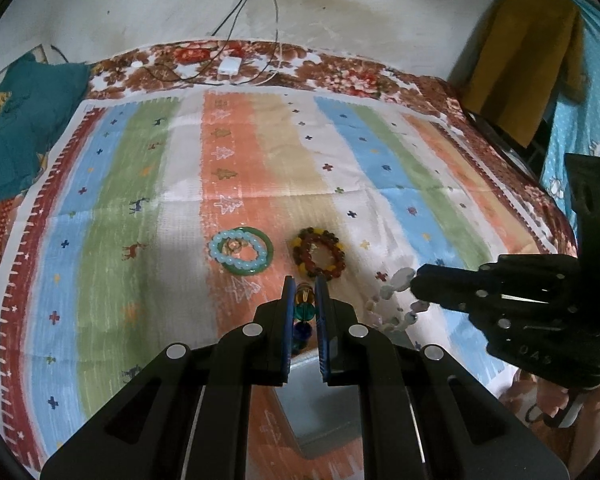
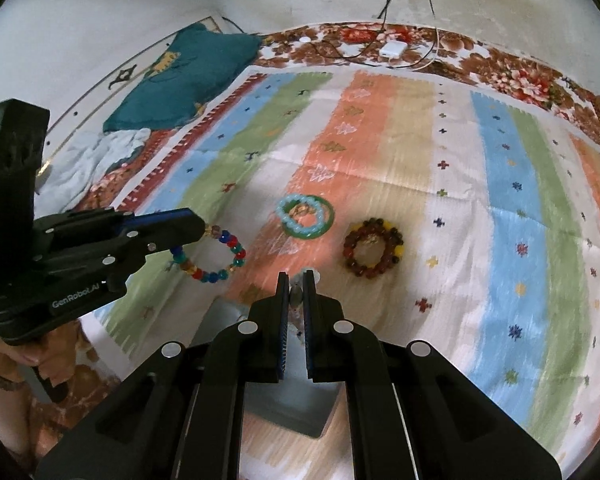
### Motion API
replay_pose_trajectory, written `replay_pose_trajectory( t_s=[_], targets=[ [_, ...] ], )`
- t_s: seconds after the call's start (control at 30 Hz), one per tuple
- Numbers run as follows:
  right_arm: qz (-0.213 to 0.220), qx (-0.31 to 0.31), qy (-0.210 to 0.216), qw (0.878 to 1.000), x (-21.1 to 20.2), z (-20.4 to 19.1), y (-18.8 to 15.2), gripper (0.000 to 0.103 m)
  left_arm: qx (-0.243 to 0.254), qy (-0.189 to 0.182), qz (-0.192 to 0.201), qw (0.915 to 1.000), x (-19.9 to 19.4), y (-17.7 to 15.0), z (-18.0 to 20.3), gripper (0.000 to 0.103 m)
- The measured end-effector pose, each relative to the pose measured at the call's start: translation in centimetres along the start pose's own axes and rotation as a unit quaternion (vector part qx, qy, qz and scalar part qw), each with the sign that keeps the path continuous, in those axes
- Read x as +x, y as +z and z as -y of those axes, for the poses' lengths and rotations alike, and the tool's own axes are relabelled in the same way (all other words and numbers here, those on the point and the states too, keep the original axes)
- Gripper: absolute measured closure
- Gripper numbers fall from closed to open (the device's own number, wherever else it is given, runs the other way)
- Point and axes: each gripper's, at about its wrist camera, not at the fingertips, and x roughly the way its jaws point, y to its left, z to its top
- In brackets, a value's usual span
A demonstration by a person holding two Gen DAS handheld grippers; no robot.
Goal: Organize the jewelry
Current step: 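Open both tools to drop the bracelets into the silver tin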
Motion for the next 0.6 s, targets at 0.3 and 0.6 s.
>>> replay_pose_trajectory(
  t_s=[0.3, 0.6],
  targets=[
    [-0.011, 0.001, 0.008, 1.0, -0.2, -0.8, -2.2, 0.095, -0.011, -0.031, -0.01, 0.9994, -0.7, -2.1, 0.6, 0.094],
    [-0.019, 0.016, 0.01, 1.0, 0.1, -0.6, -3.1, 0.093, -0.014, -0.027, -0.029, 0.9991, 0.0, -3.0, 0.4, 0.062]
  ],
)
